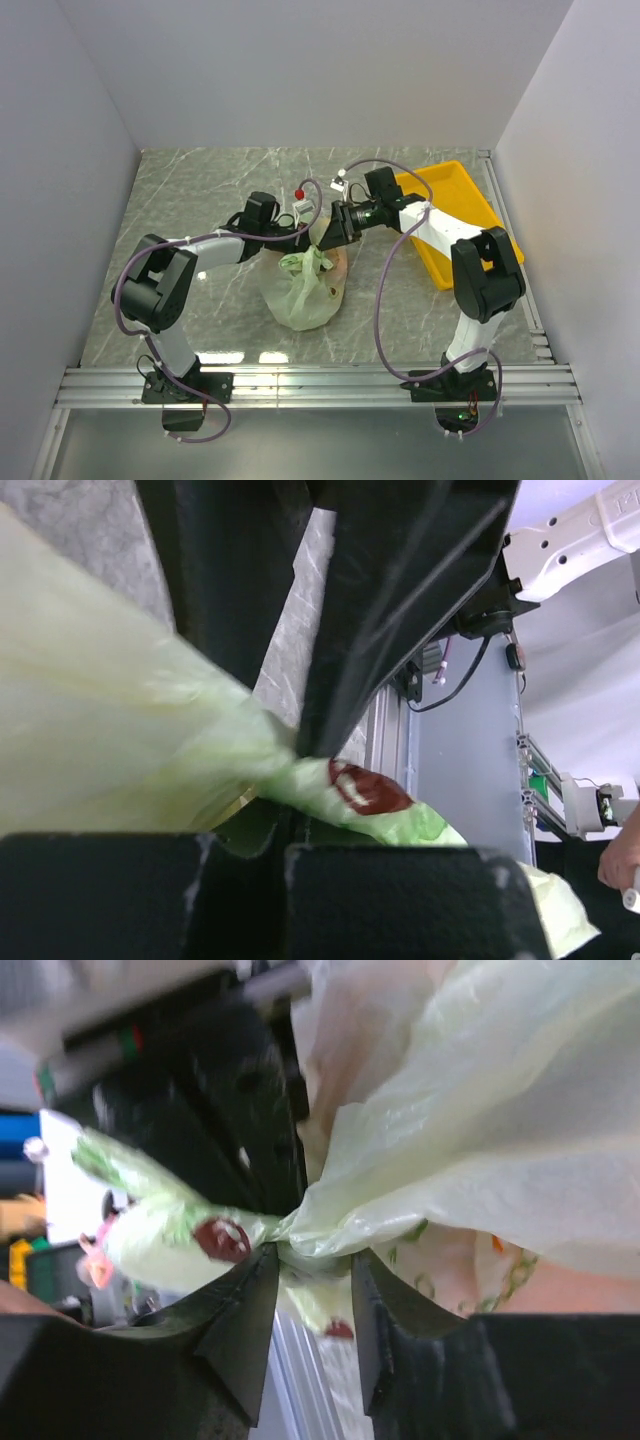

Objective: Place the fake fruits into the plastic bag and tie a complex knot

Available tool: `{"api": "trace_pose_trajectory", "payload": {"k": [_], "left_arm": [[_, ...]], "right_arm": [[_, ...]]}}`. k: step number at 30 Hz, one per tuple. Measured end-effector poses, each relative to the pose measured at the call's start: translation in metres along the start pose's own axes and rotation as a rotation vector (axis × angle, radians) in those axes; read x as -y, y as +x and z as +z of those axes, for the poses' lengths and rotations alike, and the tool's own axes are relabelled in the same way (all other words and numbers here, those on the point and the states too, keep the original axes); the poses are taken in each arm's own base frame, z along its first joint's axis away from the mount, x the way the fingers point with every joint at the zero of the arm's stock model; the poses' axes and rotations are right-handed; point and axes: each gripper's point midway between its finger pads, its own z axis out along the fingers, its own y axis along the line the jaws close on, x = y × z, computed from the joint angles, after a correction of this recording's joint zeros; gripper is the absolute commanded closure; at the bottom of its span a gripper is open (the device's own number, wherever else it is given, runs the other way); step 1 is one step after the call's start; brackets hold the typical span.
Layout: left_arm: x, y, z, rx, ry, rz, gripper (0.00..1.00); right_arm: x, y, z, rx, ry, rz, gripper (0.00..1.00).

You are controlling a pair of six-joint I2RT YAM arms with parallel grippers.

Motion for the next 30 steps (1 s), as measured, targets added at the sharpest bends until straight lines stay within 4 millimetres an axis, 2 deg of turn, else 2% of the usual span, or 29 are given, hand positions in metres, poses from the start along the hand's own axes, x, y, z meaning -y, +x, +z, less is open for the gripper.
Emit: {"api": "trace_pose_trajectory", "payload": {"k": [2,3,6,10,13,19,21,24,30], "left_arm": [[-0.002,0.001,-0.002,0.003,-0.006,-0.004,1.00],[-0.004,0.001,-0.003,0.006,-0.010,-0.005,0.99],[-0.008,0.003,-0.005,0.018,-0.021,-0.012,0.99],[-0.011,0.004,-0.007,0.032,-0.029,-0.028,0.99],[-0.012,0.001,-0.007,0.045,-0.032,-0.028,1.00],[-0.011,-0.006,-0.008,0.063,-0.028,-0.020,0.99],[-0.010,-0.007,-0.008,0.066,-0.023,-0.025,0.99],[-0.008,-0.009,-0.008,0.070,-0.014,-0.020,1.00],[-0.005,-0.009,-0.008,0.068,-0.001,-0.028,0.98]], "right_arm": [[0.000,-0.010,0.006,0.032,-0.005,0.028,0.63],[0.000,-0.017,0.008,0.052,-0.005,0.037,0.57],[0.001,-0.029,0.010,0.096,-0.003,0.044,0.47],[0.002,-0.027,0.006,0.094,0.015,0.025,0.41],[-0.002,-0.017,-0.009,0.077,0.038,-0.003,0.41],[-0.019,0.006,-0.061,0.086,0.096,-0.130,0.44],[-0.023,0.018,-0.067,0.075,0.097,-0.152,0.48],[-0.021,0.029,-0.058,0.038,0.079,-0.144,0.47],[-0.001,0.040,-0.021,-0.035,0.054,-0.066,0.44]]}}
